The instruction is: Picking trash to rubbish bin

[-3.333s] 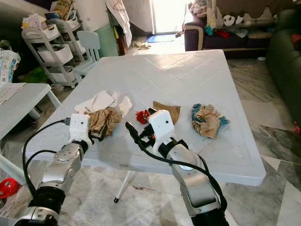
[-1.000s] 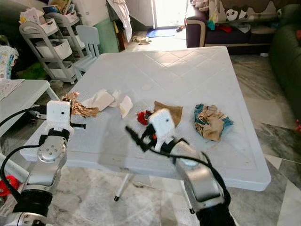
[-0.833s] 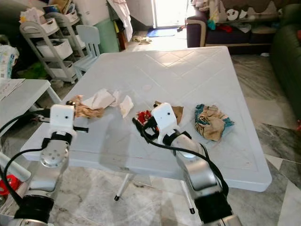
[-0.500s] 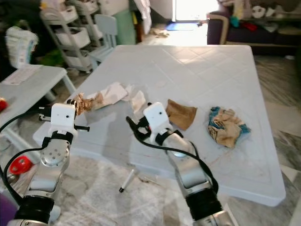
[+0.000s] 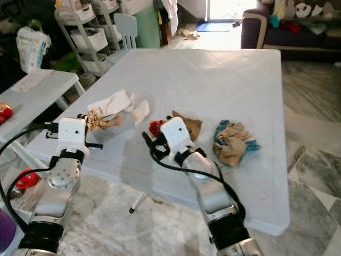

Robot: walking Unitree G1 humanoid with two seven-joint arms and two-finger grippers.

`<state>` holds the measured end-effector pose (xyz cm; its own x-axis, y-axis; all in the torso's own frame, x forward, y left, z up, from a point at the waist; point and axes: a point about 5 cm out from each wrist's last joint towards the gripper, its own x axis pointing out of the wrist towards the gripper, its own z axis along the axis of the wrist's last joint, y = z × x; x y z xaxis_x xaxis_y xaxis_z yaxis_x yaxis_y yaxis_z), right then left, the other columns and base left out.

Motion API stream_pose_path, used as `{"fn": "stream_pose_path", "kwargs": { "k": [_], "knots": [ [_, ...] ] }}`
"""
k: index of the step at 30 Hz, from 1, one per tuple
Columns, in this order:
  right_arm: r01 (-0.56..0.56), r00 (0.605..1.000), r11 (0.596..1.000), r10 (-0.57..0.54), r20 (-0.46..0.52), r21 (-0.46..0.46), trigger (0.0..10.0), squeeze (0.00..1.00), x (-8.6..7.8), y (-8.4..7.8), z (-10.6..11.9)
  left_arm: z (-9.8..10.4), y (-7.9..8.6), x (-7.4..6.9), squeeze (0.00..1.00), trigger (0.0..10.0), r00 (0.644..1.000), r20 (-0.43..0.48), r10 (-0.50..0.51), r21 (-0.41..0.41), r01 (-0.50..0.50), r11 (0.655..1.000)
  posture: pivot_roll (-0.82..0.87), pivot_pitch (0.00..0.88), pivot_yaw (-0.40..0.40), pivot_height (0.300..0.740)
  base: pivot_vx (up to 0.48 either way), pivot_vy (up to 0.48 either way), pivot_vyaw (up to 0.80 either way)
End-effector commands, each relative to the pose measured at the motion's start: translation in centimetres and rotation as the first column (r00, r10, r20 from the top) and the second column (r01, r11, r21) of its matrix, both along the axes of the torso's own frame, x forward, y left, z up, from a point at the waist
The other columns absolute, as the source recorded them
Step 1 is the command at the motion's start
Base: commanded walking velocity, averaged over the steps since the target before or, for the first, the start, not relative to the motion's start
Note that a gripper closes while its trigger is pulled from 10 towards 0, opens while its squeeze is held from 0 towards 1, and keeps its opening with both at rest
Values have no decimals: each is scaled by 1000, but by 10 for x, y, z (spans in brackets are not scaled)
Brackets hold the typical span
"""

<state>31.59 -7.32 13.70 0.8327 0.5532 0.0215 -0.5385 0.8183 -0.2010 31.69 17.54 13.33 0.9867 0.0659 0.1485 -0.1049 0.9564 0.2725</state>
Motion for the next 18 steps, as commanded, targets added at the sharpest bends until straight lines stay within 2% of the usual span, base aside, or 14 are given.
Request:
{"fn": "stream_pose_path", "kwargs": {
  "k": [1,14,18],
  "knots": [
    [-26,1000,1000,26,16,8,10000,0,-1,8,4,2,10,-2,0,0,1000,1,28,5,-28,1000,-107,0,115,740,0,0,0],
    [-23,1000,1000,23,20,5,10000,0,-2,8,3,0,14,0,0,0,999,-21,43,-47,-43,998,-109,0,112,740,0,0,0],
    [-23,1000,1000,23,19,4,10000,0,-3,8,2,-1,16,1,0,0,998,-31,48,-68,-50,996,-109,0,112,740,0,423,0]
  ]
}}
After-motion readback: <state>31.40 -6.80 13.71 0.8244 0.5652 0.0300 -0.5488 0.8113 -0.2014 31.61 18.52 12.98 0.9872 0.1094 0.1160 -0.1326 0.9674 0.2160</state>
